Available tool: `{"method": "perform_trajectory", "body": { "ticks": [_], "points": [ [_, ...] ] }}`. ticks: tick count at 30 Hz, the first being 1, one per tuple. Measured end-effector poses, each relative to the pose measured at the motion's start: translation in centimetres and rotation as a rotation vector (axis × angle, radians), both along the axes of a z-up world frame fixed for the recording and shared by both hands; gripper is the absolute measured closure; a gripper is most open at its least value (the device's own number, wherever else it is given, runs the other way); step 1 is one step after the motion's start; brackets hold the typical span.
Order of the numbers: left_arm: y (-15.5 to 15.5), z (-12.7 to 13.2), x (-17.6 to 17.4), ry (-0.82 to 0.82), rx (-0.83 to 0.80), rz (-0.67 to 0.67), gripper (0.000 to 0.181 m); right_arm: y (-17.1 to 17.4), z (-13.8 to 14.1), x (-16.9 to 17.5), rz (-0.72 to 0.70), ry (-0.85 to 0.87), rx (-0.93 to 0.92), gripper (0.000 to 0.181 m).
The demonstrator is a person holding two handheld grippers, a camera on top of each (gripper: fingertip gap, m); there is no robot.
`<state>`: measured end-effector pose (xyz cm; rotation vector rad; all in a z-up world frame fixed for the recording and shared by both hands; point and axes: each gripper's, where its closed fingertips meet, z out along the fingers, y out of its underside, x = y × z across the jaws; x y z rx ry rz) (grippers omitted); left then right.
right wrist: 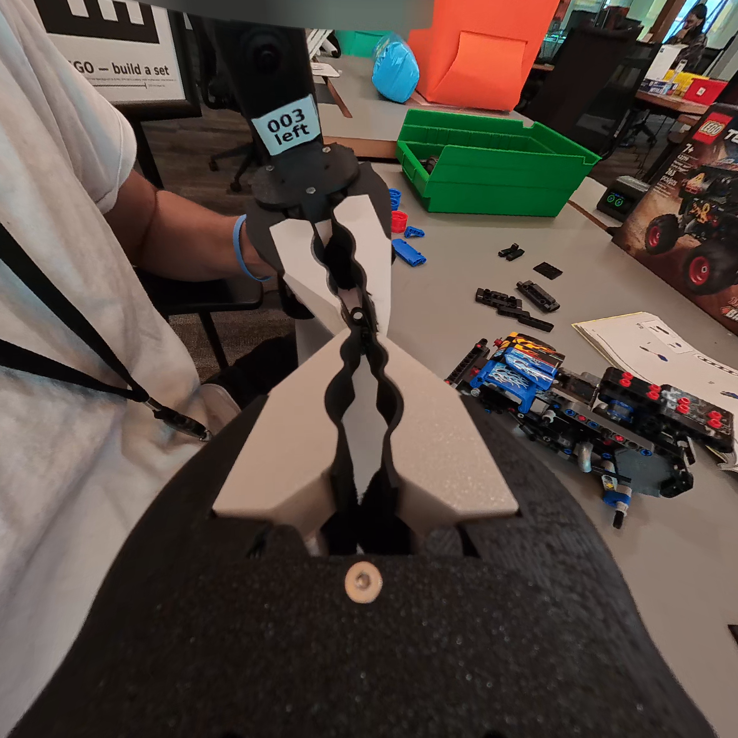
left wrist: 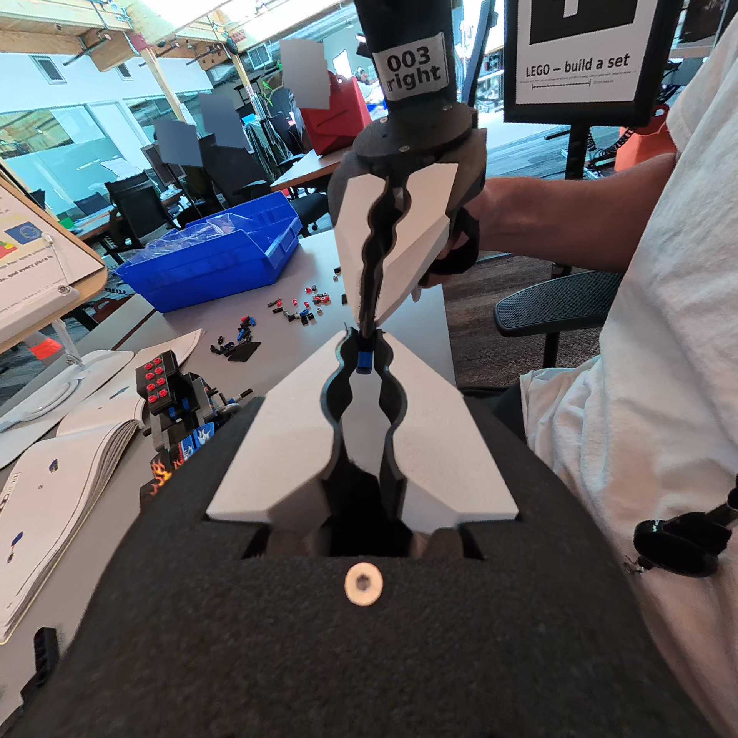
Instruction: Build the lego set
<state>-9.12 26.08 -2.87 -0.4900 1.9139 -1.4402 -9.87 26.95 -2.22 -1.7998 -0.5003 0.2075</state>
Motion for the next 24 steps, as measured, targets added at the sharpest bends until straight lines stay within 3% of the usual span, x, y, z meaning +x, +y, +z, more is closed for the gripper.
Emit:
{"method": "perform_trajectory", "body": {
  "ticks": [7,10,12,16,19,24],
  "points": [
    [-0.6,1.3,-0.6,-0.029,-0.047,-0.043,0.175,-0.5,1.5,-0.5,0.073,0.167,0.036,0.176],
    [-0.2,2.2,-0.9,-0.039,-0.127,-0.059,0.175,-1.2,1.9,-0.5,0.154,0.283,0.041,0.157],
    [0.0,2.7,-0.9,-0.025,-0.193,-0.075,0.175,-0.8,0.5,-0.5,0.147,0.231,0.004,0.148],
    [0.0,3.4,-1.2,-0.016,-0.285,-0.113,0.175,0.1,0.5,-1.0,0.099,0.1,0.106,0.163],
    [-0.1,3.5,-1.3,0.0,-0.339,-0.133,0.175,0.3,0.8,-0.8,0.076,0.096,0.126,0.172],
    [-0.1,3.0,-1.0,0.021,-0.366,-0.138,0.175,0.3,0.5,-0.5,0.046,0.046,0.134,0.174]
  ]
}}
